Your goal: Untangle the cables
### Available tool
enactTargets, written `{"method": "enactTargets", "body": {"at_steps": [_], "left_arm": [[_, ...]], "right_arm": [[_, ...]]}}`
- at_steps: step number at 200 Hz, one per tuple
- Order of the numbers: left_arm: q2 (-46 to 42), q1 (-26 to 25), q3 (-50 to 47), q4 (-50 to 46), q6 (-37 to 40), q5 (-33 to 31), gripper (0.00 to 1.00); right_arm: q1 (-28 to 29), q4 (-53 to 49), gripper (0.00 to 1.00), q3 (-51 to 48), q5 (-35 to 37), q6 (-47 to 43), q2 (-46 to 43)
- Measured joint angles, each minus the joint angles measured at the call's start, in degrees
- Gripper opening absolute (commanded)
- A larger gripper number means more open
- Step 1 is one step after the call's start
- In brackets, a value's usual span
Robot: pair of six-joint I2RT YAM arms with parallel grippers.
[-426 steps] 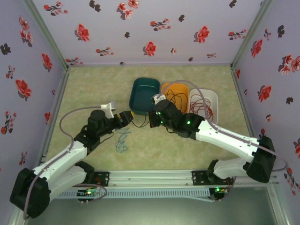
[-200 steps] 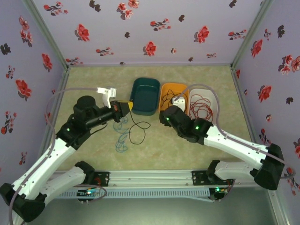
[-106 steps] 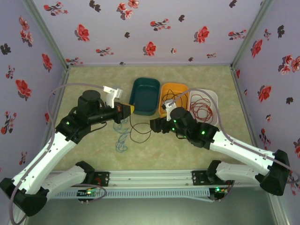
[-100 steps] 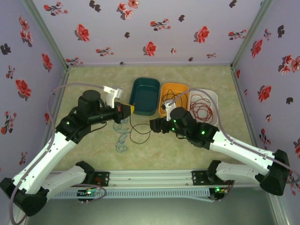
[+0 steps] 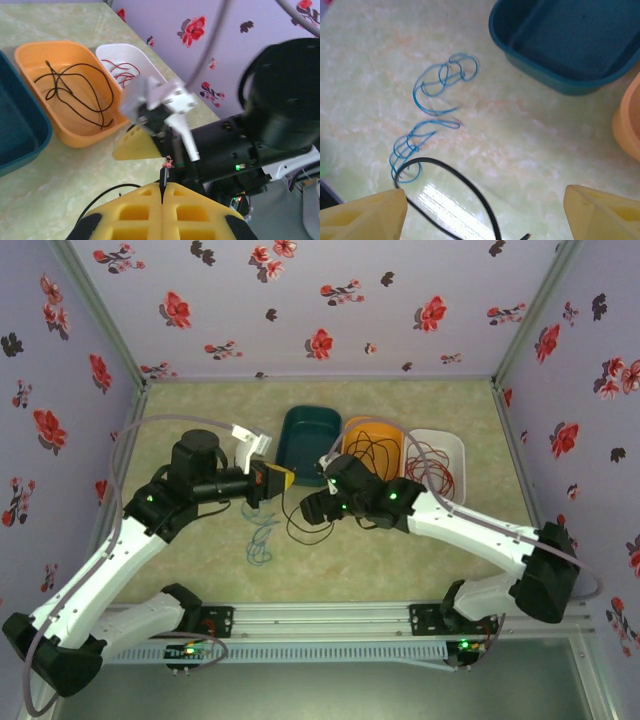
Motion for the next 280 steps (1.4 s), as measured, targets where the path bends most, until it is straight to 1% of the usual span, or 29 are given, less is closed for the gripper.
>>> {"method": "enactTargets", "body": {"at_steps": [21,46,58,73,92,110,122,144,155,164,181,212,241,249,252,263,280], "left_arm": [[0.2,0.0,0.0,0.0,1.5,1.3,0.0],[0.7,0.0,0.4,0.0,3.0,2.1,0.0],[1.0,0.0,0.7,0.0,3.4,2.4,0.0],[1.2,0.0,0.8,0.0,4.1,3.0,0.0],[1.2,0.0,0.8,0.0,4.5,3.5,0.0],[0.8,0.0,0.8,-0.1,4.7,3.6,0.0],[-0.2,0.0,0.7,-0.3,4.8,3.7,0.0],[-4.8,0.0,-0.6,-0.9,4.9,3.4,0.0],[-7.2,0.1,-1.4,-1.3,4.9,3.0,0.0],[-8.8,0.2,-2.3,-1.4,4.7,2.7,0.0],[-10.2,0.3,-3.9,-1.3,4.0,1.7,0.0],[-7.3,0.8,-6.5,-2.2,1.4,-2.8,0.0],[-0.9,1.2,-8.2,-2.7,-1.4,-6.4,0.25],[1.0,1.2,-8.7,-2.4,-2.1,-6.7,0.36],[1.6,1.2,-8.8,-2.1,-2.4,-6.8,0.42],[3.4,1.2,-9.4,-0.5,-3.7,-6.7,0.59],[5.5,1.2,-10.0,3.0,-5.6,-6.6,0.78]], "right_arm": [[-0.5,-2.6,0.84,1.0,-3.0,0.0,2.9],[-1.8,-5.5,0.82,1.5,-7.0,-0.3,5.6],[-2.2,-6.9,0.79,2.0,-8.3,-0.7,7.1],[-2.7,-8.3,0.72,2.9,-9.5,-1.1,8.7],[-3.0,-9.5,0.55,4.2,-9.6,-1.5,10.7],[-3.6,-10.3,0.43,4.5,-8.3,-1.5,11.2],[-4.3,-10.8,0.32,4.5,-7.1,-0.9,11.0],[-7.5,-10.7,0.1,3.1,-5.2,0.3,8.5],[-9.7,-10.3,0.02,1.4,-4.9,1.5,5.9],[-11.4,-9.7,0.0,0.1,-5.1,2.4,3.6],[-13.6,-9.1,0.0,-1.1,-5.3,3.1,-0.2],[-14.7,-9.0,0.0,-1.0,-5.1,3.5,-4.2],[-17.2,-9.0,0.0,-0.5,-4.5,3.5,-6.3],[-18.0,-9.2,0.0,0.0,-4.0,3.5,-6.7],[-18.3,-9.2,0.0,0.2,-4.0,3.4,-6.8],[-19.3,-9.5,0.0,1.4,-3.3,3.0,-6.9],[-20.9,-10.1,0.0,3.6,-2.1,1.7,-6.8]]}}
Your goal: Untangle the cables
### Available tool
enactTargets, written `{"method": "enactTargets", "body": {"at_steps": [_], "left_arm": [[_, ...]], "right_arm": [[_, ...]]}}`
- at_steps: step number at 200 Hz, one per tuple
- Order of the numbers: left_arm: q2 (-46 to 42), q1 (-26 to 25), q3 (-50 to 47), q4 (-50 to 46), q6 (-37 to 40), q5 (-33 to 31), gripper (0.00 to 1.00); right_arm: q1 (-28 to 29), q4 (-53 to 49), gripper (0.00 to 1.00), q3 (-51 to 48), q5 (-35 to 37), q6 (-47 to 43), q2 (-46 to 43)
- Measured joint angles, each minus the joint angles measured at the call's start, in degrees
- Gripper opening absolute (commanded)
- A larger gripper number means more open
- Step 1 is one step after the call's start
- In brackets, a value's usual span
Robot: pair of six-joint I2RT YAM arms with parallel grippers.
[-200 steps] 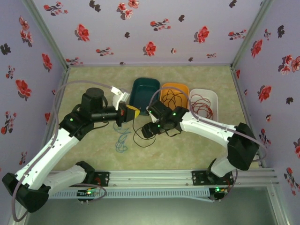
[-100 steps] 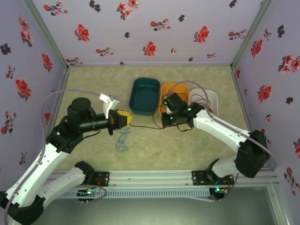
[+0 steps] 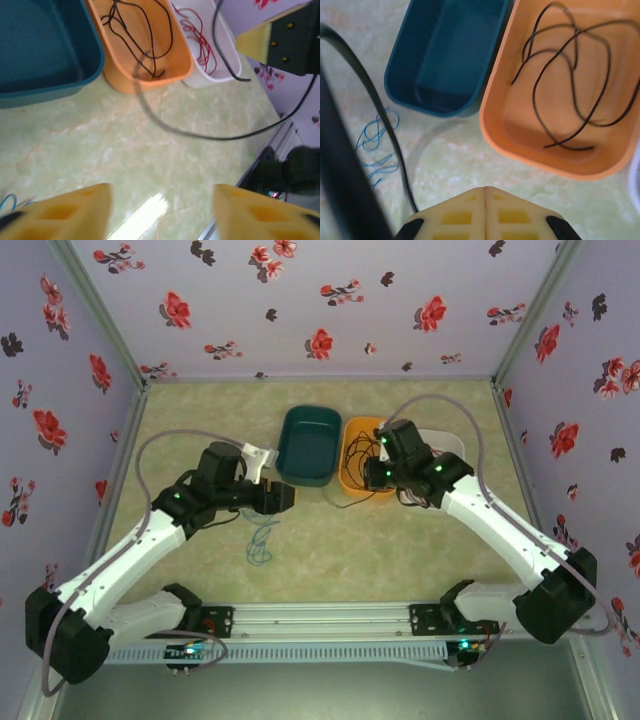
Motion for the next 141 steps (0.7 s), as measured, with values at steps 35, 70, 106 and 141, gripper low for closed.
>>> {"method": "enactTargets", "body": {"at_steps": [35,70,106,141], "left_arm": [[1.5,0.0,-0.2,6.7,-2.7,0.2,1.0],[1.6,0.0,-0.2,9.2,-3.2,-0.3,1.0],[1.4,0.0,-0.6,8.9,-3.2,-3.6,1.0],[0.8,0.0,-1.4,8.1,-3.1,-6.5,1.0]], "right_arm": [[-5.0,-1.1,0.0,4.9,1.4,-3.2,1.2],[-9.7,-1.2,0.0,8.3,1.7,-5.9,4.5],[-13.9,0.2,0.0,8.8,1.8,-8.2,8.6],[-16.2,3.0,0.0,9.4,2.4,-9.3,14.1]]}}
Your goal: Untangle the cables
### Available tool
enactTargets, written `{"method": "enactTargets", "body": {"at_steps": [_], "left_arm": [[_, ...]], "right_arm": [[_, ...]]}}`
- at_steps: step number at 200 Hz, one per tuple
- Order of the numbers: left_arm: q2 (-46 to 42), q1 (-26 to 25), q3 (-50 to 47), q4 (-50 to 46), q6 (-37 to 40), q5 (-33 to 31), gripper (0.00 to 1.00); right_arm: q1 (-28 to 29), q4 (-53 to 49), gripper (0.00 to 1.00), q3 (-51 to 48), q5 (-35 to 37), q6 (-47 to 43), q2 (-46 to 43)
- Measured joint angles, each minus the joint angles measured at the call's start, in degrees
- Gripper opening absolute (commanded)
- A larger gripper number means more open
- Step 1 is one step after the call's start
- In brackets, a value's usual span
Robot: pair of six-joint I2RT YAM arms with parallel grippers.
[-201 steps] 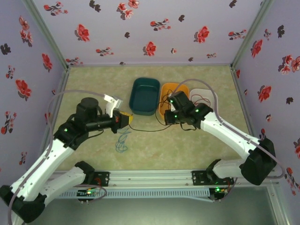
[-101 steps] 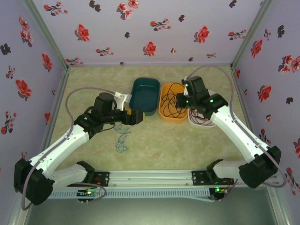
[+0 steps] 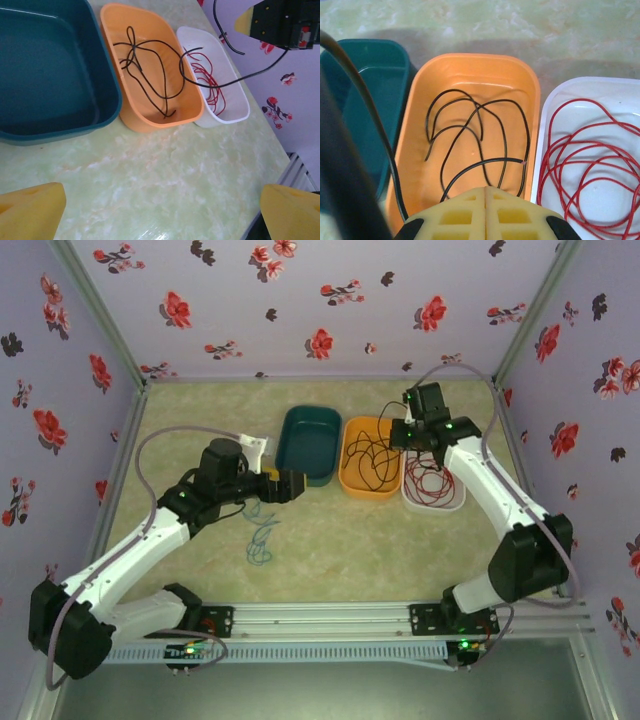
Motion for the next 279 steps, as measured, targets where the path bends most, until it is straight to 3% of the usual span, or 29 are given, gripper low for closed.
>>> {"method": "enactTargets", "body": {"at_steps": [152,226,279], "left_arm": [[2.8,0.0,-0.9,-0.6,0.0,-2.1,1.0],[4.1,0.0,-0.9,-0.8,0.1,-2.1,1.0],[4.5,0.3,-0.9,-0.8,0.5,-2.1,1.0]], "right_arm": [[-0.8,8.7,0.0,2.3,-1.6,0.5,19.8],[-0.8,7.1,0.26,3.1,-2.4,1.1,21.5],[-0.8,5.8,0.28,4.3,-1.0,1.0,21.5]]}}
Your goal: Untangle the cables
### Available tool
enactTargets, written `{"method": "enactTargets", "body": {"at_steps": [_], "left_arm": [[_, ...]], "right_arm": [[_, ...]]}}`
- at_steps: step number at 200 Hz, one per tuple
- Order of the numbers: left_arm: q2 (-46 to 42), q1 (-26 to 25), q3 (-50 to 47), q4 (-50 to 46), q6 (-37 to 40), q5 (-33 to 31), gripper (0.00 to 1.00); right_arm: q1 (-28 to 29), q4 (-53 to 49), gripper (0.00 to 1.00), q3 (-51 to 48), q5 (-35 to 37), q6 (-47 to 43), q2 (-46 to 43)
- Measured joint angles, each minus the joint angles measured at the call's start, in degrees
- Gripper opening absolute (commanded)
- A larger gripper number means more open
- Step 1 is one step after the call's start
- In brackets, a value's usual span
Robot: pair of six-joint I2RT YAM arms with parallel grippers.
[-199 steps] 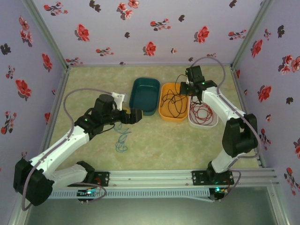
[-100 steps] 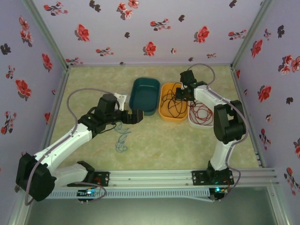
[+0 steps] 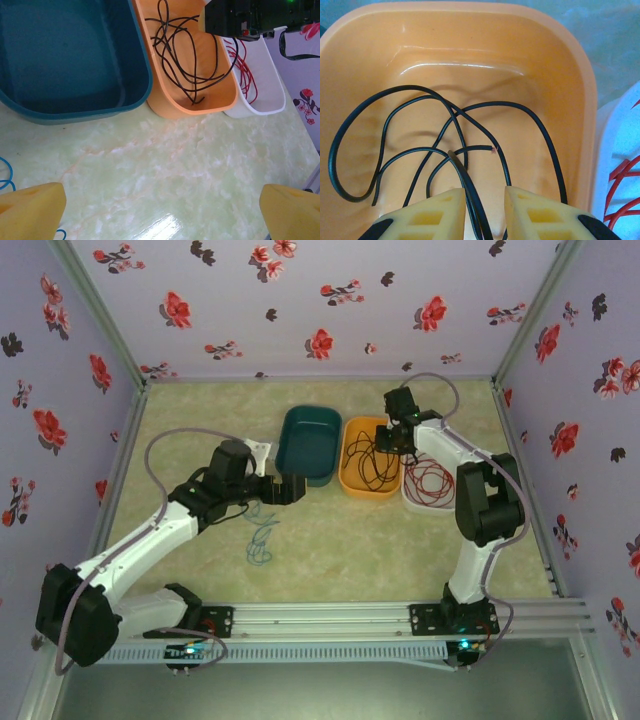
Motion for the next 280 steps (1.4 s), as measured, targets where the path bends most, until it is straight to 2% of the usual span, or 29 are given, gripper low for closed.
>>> {"method": "enactTargets", "body": {"at_steps": [14,51,140,229,280], "left_arm": [[0.2,0.0,0.0,0.0,0.0,0.0,1.0],[0.4,0.0,0.0,0.0,0.2,0.0,1.0],[0.4,0.6,0.0,0.0,0.2,0.0,1.0],[0.6,0.9,-0.2,0.0,0.4,-0.9,1.0],[1.6,0.9,-0.2,0.0,0.3,-1.0,1.0]], "right_arm": [[0.0,-0.5,0.24,0.0,0.6,-0.1,0.0],[0.0,-0.9,0.0,0.1,1.4,-0.7,0.0],[0.1,7.4,0.0,0.2,-6.4,-6.5,0.3],[0.0,8.4,0.0,2.8,-5.0,-10.5,8.9],[0.0,7.9,0.22,5.7,-3.2,-11.6,9.0]]}}
